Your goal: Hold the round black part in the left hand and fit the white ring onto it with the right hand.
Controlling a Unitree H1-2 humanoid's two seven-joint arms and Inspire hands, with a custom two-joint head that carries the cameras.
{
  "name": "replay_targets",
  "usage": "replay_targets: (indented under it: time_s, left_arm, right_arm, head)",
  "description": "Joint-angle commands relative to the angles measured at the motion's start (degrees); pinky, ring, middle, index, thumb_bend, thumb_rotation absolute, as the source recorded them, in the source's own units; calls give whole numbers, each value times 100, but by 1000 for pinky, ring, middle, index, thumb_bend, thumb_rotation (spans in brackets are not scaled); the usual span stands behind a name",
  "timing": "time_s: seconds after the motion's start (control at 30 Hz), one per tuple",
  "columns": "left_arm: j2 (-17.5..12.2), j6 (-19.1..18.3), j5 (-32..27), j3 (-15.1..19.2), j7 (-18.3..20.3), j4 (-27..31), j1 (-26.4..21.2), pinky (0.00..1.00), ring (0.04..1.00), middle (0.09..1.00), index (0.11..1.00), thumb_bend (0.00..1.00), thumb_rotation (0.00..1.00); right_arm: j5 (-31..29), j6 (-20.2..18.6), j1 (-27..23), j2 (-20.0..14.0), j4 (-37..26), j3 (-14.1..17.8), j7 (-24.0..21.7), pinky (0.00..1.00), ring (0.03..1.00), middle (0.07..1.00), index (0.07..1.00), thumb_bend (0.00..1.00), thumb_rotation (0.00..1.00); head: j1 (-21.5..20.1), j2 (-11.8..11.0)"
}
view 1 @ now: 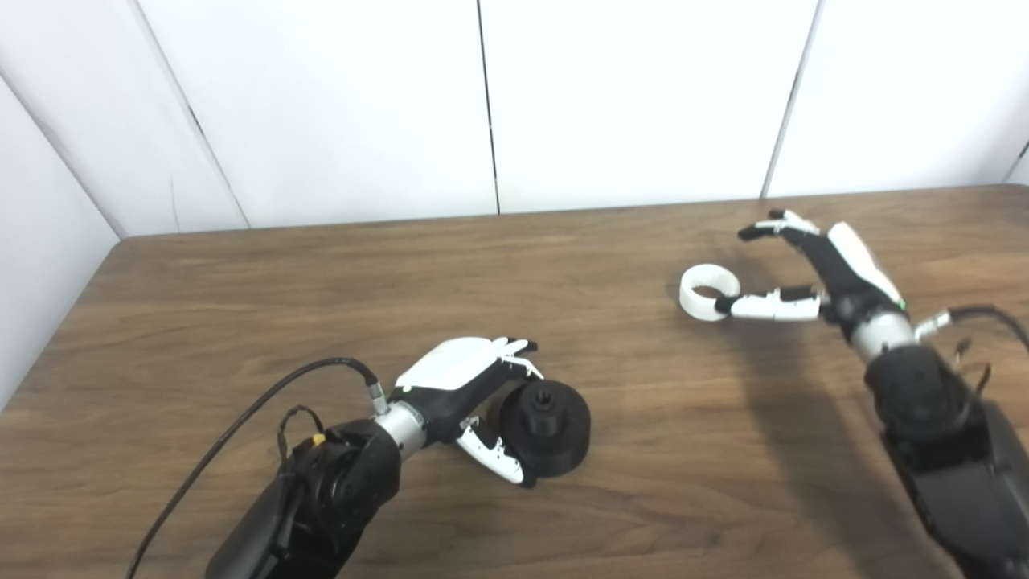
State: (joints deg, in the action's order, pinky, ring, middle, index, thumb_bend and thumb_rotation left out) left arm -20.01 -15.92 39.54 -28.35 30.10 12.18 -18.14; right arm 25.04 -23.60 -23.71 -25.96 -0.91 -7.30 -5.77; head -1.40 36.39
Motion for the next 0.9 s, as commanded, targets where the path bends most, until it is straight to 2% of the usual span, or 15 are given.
replay_targets:
  time_s: [0.0, 0.2, 0.47, 0.63, 0.87]
  left_arm:
    - [53, 108, -21, -89, 105, -25, -26, 1000, 1000, 986, 700, 928, 241]
    - [56, 83, 3, -103, 144, -12, -31, 1000, 1000, 988, 702, 926, 244]
    - [80, 96, -18, -89, 122, -44, -22, 990, 1000, 991, 702, 927, 238]
    - [82, 112, -4, -86, 111, -52, -38, 1000, 1000, 986, 699, 932, 238]
    - [68, 127, 29, -99, 120, -71, -48, 1000, 1000, 985, 699, 932, 245]
  right_arm:
    - [191, 239, -379, -189, 111, -62, -21, 1000, 1000, 979, 744, 890, 309]
    - [418, 416, -702, -335, 733, -310, -150, 1000, 1000, 992, 722, 916, 313]
    - [622, 427, -990, -442, 1110, -576, -456, 1000, 1000, 1000, 746, 951, 348]
    - [869, 381, -1157, -559, 1173, -884, -805, 1000, 1000, 1000, 758, 988, 362]
    - [964, 392, -1236, -526, 1152, -989, -966, 1000, 1000, 1000, 755, 1000, 362]
  head:
    - [-6, 6]
    - [10, 0]
    - [7, -28]
    - [7, -20]
    - [34, -16]
